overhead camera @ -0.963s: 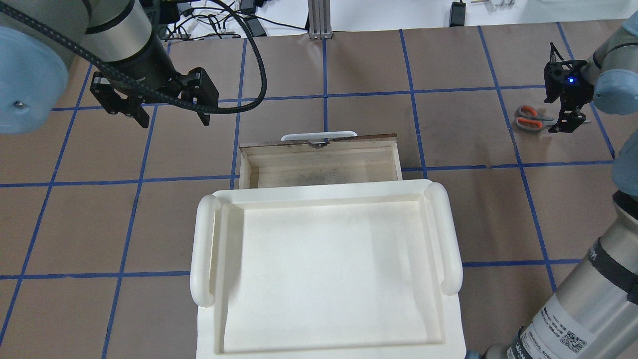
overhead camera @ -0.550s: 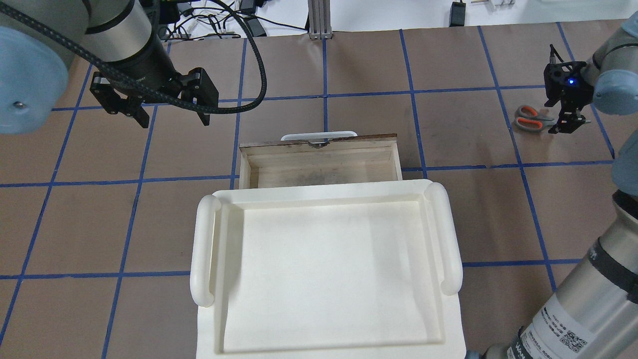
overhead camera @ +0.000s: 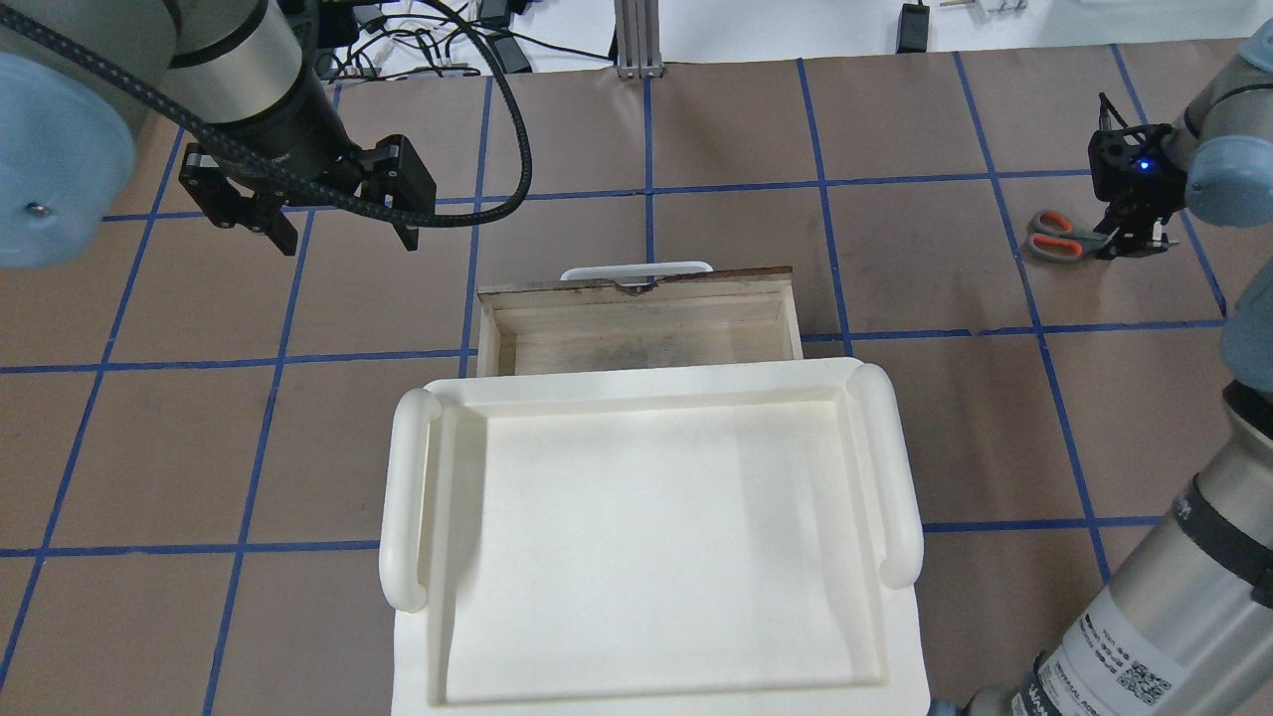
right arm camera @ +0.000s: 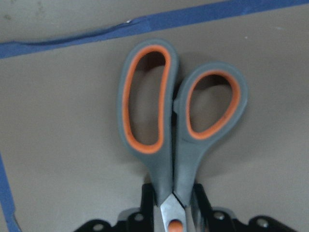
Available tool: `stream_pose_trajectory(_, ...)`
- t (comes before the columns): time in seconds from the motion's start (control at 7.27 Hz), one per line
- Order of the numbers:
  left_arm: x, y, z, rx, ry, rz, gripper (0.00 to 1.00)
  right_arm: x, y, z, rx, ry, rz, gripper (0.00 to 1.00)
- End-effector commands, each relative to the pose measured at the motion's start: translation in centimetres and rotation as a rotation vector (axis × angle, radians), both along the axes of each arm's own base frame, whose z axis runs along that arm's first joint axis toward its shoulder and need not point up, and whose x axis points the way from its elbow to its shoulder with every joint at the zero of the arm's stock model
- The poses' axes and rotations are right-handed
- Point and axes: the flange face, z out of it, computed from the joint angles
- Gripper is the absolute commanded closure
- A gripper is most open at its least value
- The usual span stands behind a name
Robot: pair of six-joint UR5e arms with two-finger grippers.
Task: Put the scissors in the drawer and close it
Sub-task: 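Lower the right gripper onto the scissors and close on them, then lift the scissors with the right gripper and carry them over the drawer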
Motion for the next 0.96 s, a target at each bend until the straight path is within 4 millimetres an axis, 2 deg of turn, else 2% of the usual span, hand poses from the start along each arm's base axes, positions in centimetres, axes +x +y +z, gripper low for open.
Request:
stream_pose_trajectory(0.0,0.0,0.0,0.0,0.001,0.0,0.0,0.0,0.6,0.1,2.7,0.004,-0.013,0.006,1.0)
stream_pose_trajectory(0.14,0.0,0.0,0.0,-0.001,0.0,0.0,0.0,1.0,0.3,4.7,-0.017,-0.007,0.009,1.0)
stream_pose_trajectory(0.28,0.0,0.0,0.0,-0.001,0.0,0.0,0.0,2.4,0.7,7.5,-0.029,-0.022,0.022,1.0)
stream_pose_trajectory(0.41,0.0,0.0,0.0,0.001,0.0,0.0,0.0,5.7,1.4,11.6,-0.019,-0.024,0.05,1.0)
stream_pose_trajectory(0.55,0.0,0.0,0.0,-0.001,0.0,0.0,0.0,10.4,2.4,15.9,-0.009,-0.009,0.101,1.0)
stream_pose_trajectory(0.69,0.0,0.0,0.0,0.001,0.0,0.0,0.0,14.6,3.7,18.9,0.009,-0.017,0.093,1.0)
stream_pose_trajectory(0.83,0.0,0.0,0.0,0.001,0.0,0.0,0.0,18.8,4.7,21.1,0.015,-0.011,0.11,1.0)
